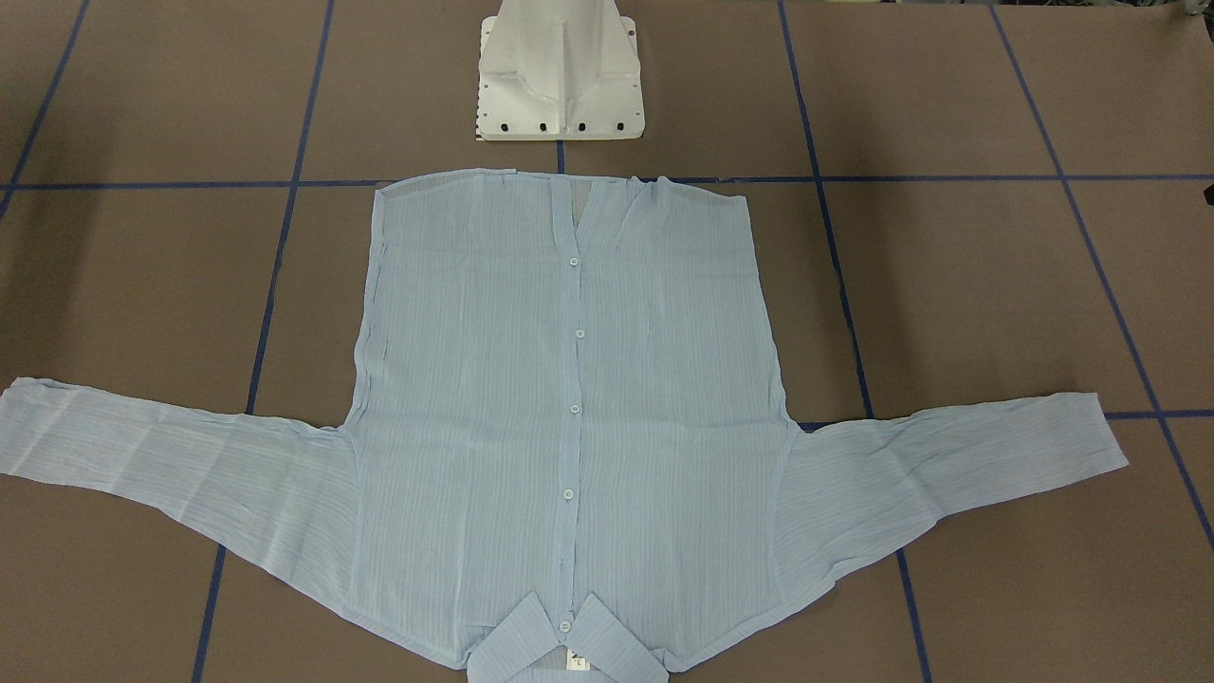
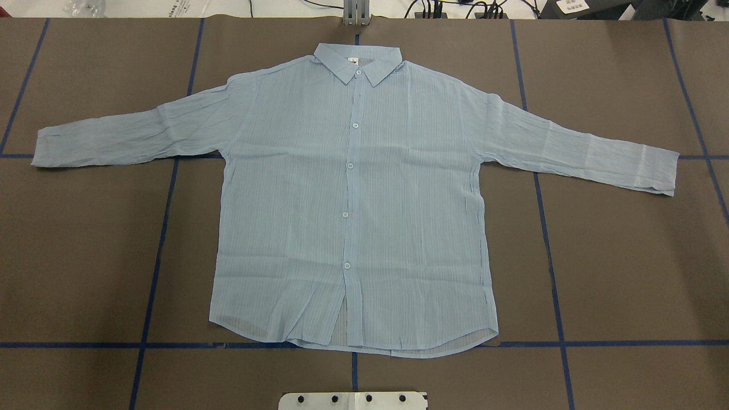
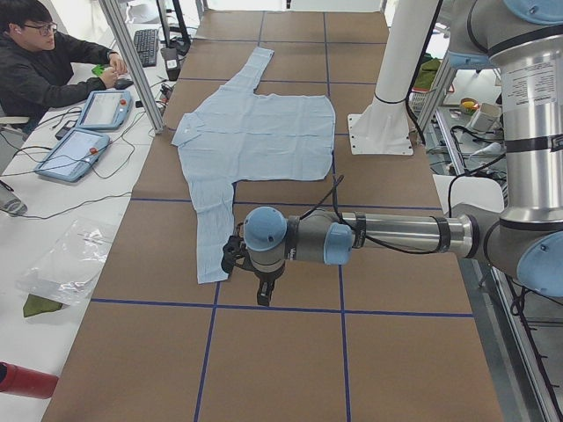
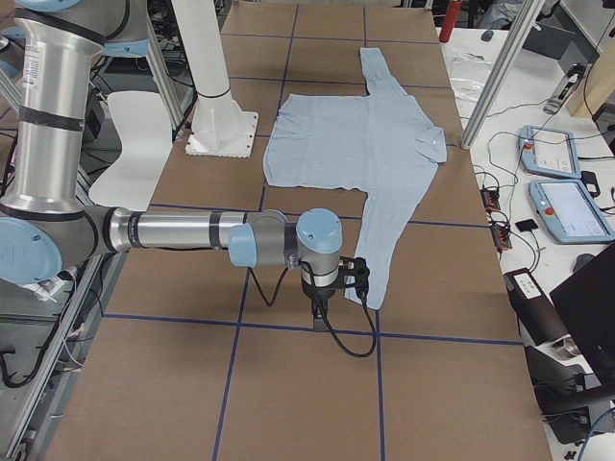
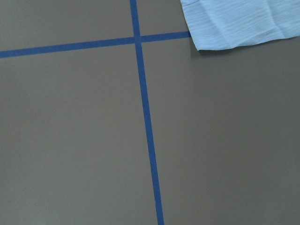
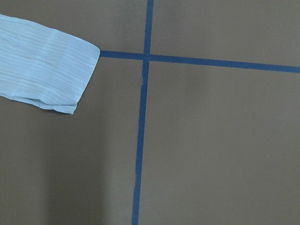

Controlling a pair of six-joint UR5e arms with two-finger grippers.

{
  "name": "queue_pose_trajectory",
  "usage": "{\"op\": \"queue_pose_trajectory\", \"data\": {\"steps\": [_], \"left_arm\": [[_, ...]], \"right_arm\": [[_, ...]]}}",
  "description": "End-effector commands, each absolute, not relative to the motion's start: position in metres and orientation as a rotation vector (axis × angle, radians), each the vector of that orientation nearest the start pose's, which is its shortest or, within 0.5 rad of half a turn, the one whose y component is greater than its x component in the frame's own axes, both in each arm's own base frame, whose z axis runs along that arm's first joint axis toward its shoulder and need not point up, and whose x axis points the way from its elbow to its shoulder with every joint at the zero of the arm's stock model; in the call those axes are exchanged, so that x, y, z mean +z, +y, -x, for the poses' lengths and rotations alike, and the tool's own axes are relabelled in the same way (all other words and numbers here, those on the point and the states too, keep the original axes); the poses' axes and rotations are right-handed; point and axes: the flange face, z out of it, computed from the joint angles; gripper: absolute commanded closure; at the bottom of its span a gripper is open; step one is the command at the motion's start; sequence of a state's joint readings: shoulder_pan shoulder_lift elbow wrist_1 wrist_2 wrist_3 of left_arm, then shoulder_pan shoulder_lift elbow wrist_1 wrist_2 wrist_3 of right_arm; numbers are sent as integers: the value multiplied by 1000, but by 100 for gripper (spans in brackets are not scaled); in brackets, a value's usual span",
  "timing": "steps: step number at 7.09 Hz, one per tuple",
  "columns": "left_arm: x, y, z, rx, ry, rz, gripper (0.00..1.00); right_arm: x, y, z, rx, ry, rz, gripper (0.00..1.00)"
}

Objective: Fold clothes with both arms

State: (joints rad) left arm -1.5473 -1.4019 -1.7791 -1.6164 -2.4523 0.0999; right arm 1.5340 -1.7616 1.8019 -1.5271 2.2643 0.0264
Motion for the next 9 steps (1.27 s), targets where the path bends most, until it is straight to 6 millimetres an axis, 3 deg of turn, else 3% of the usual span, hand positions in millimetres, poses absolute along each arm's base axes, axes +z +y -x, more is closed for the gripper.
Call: {"op": "queue_pose_trajectory", "data": {"steps": [1,3,5,7,9], "left_arm": [[612,-433,46,186,876,-183,0],[595,-436,46,212,871,-241,0],[597,-447,62,239,641,-389,0],[564,-464,69,283,547,-606,0],[554,-458,99,256,503,-733,0]], "right_arm": [[624,-423,-54,-49,-696,-88,0],[608,-430,-54,-123,-695,-291,0],[600,-435,-54,-129,-695,-330,0],[587,-444,-54,-134,-695,-355,0],[589,-450,-53,-131,-699,-351,0]]}}
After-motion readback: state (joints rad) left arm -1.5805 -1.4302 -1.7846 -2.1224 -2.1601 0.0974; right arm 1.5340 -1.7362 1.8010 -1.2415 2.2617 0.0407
